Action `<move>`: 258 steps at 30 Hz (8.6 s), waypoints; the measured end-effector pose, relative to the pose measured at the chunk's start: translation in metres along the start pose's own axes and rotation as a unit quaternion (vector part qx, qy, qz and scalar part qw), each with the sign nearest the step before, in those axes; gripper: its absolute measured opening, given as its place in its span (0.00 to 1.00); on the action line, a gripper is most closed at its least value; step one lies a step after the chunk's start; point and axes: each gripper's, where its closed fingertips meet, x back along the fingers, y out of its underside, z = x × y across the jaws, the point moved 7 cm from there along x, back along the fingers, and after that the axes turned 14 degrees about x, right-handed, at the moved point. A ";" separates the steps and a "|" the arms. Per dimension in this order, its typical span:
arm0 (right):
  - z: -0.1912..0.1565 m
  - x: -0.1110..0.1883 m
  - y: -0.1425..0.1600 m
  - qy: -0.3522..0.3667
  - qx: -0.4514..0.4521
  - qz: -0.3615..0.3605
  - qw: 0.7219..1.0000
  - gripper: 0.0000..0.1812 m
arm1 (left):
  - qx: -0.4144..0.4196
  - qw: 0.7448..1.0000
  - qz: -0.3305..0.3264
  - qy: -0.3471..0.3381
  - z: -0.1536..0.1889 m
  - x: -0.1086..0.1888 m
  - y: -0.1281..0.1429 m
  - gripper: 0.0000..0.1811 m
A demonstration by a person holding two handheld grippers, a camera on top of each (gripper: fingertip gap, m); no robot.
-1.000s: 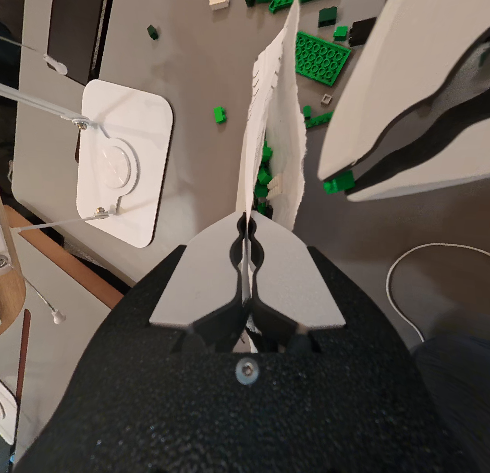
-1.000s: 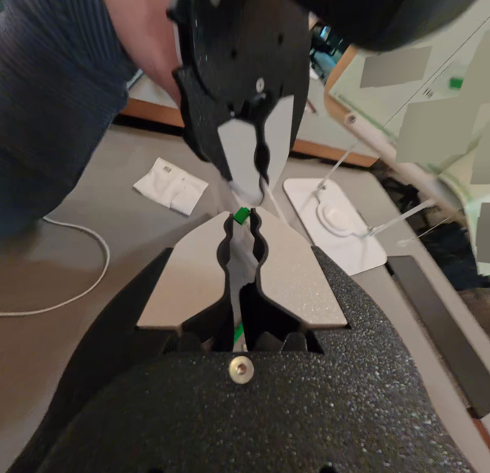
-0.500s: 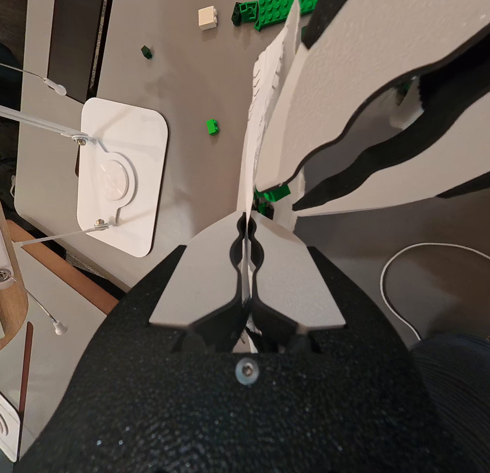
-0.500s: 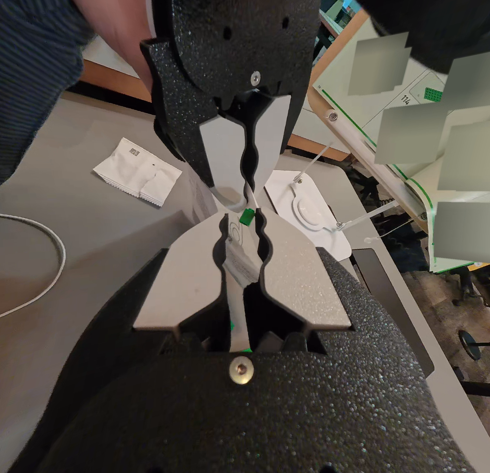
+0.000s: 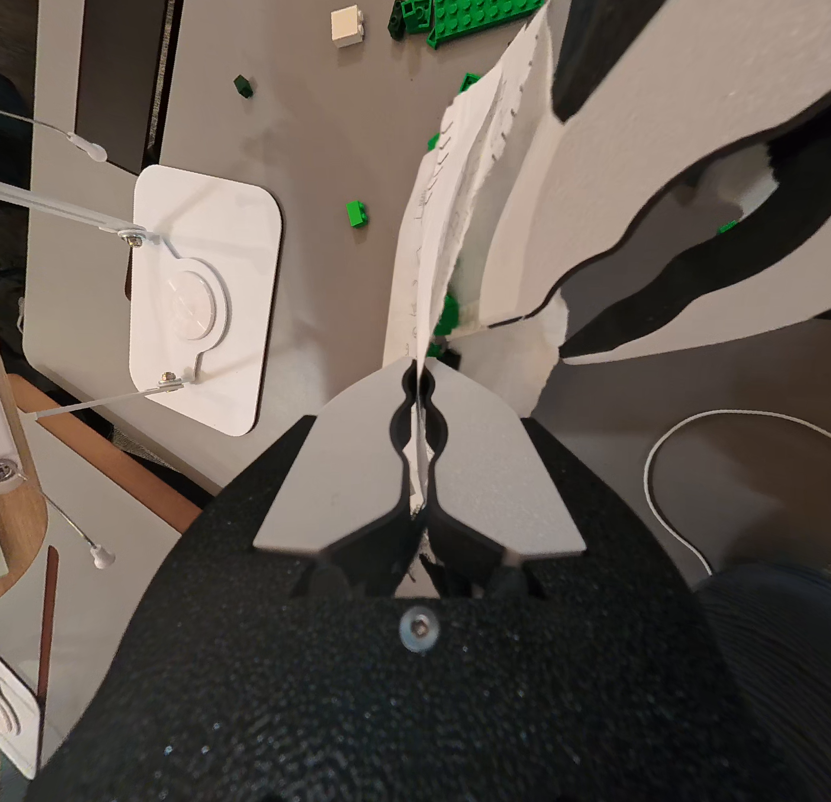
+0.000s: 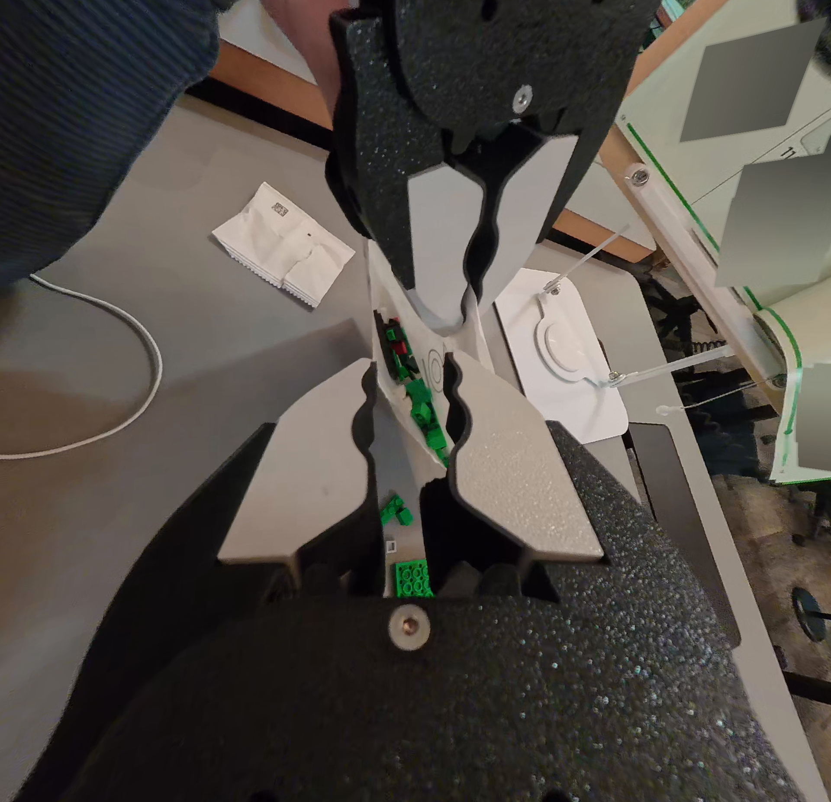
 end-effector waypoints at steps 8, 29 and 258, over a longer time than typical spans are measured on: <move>0.016 0.034 0.042 0.022 -0.098 -0.019 0.995 0.15 | 0.019 1.000 -0.012 -0.009 -0.007 -0.001 0.006 0.00; -0.021 -0.043 0.135 -0.150 -0.185 -0.122 0.964 0.06 | 0.023 1.000 -0.011 -0.003 -0.007 -0.001 0.008 0.00; 0.001 0.149 0.262 0.109 -0.317 -0.221 0.916 0.07 | 0.054 0.998 -0.033 -0.007 -0.019 -0.005 0.019 0.00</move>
